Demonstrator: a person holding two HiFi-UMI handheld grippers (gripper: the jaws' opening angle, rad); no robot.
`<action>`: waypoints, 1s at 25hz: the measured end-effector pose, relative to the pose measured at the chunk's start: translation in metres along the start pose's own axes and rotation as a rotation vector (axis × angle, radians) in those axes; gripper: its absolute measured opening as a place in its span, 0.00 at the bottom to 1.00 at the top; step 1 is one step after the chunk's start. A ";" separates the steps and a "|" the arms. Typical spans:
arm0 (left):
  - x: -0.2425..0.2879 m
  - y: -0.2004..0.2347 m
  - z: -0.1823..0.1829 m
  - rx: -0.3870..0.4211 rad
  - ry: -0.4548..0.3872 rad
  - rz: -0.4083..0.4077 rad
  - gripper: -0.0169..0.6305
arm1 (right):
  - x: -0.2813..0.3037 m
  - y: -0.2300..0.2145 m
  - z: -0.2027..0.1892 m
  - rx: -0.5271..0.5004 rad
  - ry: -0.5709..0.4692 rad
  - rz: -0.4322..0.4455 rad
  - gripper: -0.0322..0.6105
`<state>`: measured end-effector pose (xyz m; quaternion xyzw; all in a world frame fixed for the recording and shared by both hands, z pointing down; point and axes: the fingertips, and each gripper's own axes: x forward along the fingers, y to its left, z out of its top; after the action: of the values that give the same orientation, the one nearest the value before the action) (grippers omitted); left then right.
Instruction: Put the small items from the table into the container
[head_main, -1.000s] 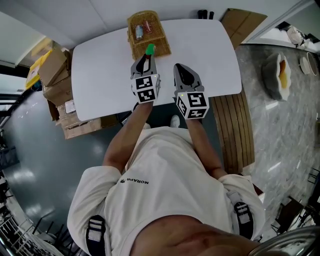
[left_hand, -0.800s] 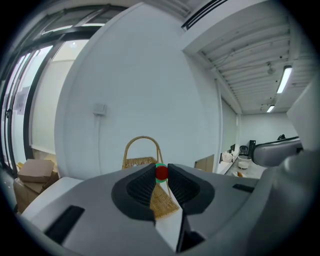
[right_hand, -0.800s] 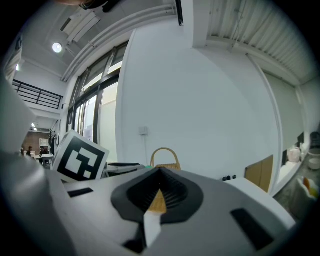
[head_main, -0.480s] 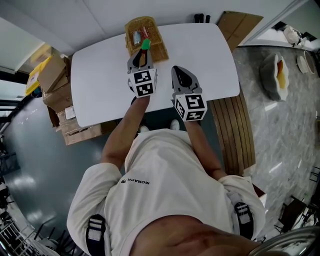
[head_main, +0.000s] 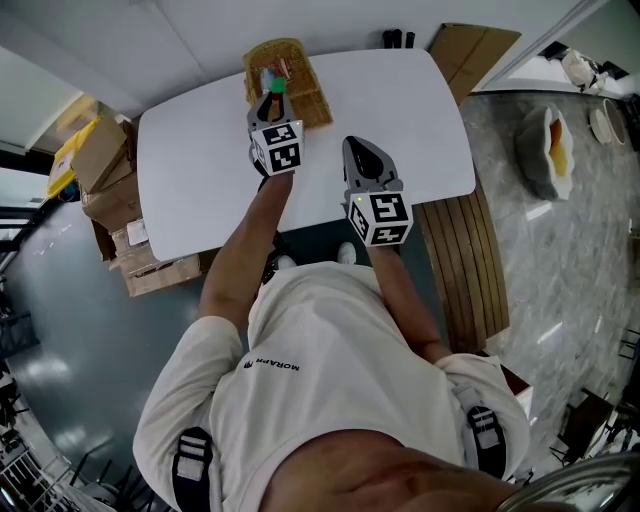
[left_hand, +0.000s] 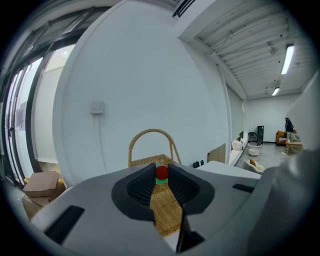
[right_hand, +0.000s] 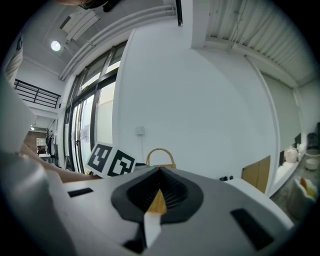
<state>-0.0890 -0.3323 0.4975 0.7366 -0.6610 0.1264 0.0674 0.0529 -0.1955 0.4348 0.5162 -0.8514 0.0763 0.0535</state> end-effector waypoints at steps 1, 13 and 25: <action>0.003 0.001 -0.003 0.000 0.010 0.002 0.14 | 0.000 -0.001 -0.001 0.000 0.001 -0.001 0.06; 0.037 0.002 -0.031 0.007 0.144 0.000 0.14 | -0.003 -0.008 0.005 -0.013 -0.009 -0.021 0.06; 0.021 -0.005 -0.019 -0.012 0.104 -0.038 0.24 | -0.006 -0.010 0.003 -0.009 -0.003 -0.018 0.06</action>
<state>-0.0835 -0.3472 0.5216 0.7410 -0.6434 0.1591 0.1083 0.0639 -0.1955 0.4319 0.5237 -0.8471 0.0713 0.0552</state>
